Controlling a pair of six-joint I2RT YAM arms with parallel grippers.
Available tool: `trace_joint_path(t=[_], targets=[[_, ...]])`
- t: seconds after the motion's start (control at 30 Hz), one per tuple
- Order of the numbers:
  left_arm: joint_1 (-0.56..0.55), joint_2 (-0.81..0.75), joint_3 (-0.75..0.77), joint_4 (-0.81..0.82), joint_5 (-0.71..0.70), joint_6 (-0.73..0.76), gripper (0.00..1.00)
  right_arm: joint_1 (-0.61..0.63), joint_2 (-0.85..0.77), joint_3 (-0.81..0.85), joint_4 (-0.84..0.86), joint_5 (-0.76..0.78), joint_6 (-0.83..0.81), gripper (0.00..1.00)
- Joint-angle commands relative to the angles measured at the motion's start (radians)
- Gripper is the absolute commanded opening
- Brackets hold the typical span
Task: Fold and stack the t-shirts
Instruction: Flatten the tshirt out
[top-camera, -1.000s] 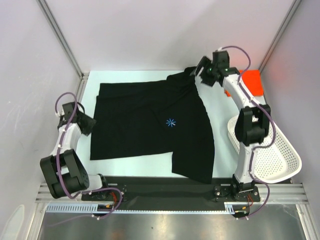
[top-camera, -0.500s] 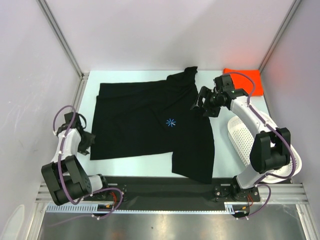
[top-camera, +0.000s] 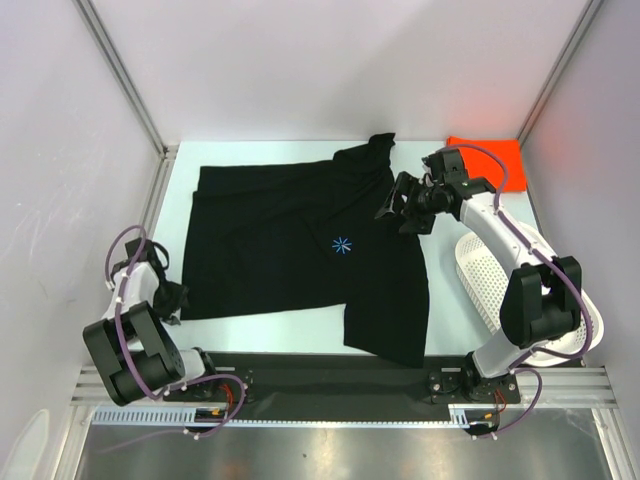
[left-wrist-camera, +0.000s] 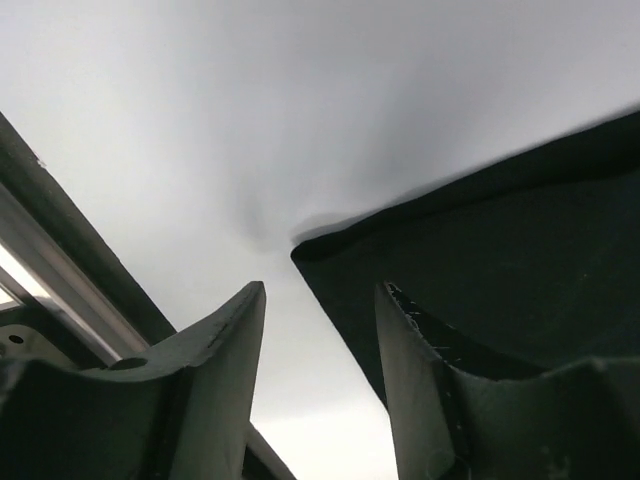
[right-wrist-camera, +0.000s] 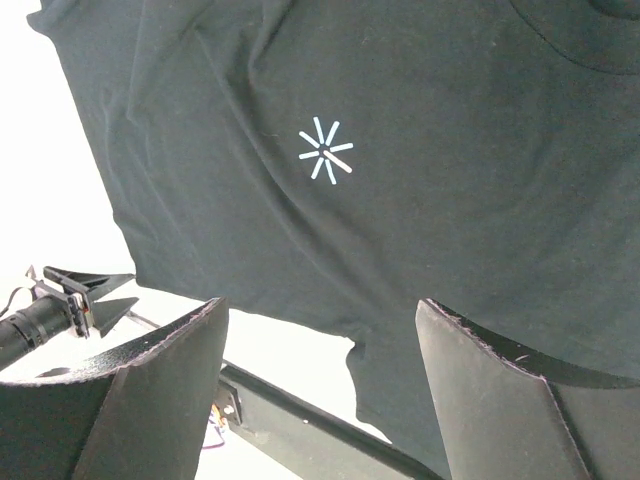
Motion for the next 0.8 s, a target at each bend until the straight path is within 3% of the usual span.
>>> trace_joint_path(t=[0.0,0.13,0.4,0.6,0.73,0.77], targets=[[0.022,0.016,-0.005,0.008,-0.004,0.001,0.55,0.011,-0.060,-0.004,0.033,-0.022,0.010,0.82],[0.025,0.058,-0.017,0.025,0.003,-0.011,0.56,0.011,-0.091,-0.039,0.039,-0.011,0.012,0.82],[0.034,0.094,-0.064,0.120,0.033,-0.010,0.48,0.014,-0.129,-0.072,0.024,0.009,0.018,0.82],[0.039,0.153,-0.055,0.187,0.048,0.025,0.27,0.031,-0.145,-0.142,-0.049,0.009,0.033,0.82],[0.037,0.137,-0.066,0.232,0.094,0.036,0.00,0.084,-0.143,-0.243,-0.172,0.021,0.021,0.80],[0.039,0.128,-0.067,0.241,0.102,0.041,0.01,0.100,-0.152,-0.269,-0.186,0.039,0.024,0.79]])
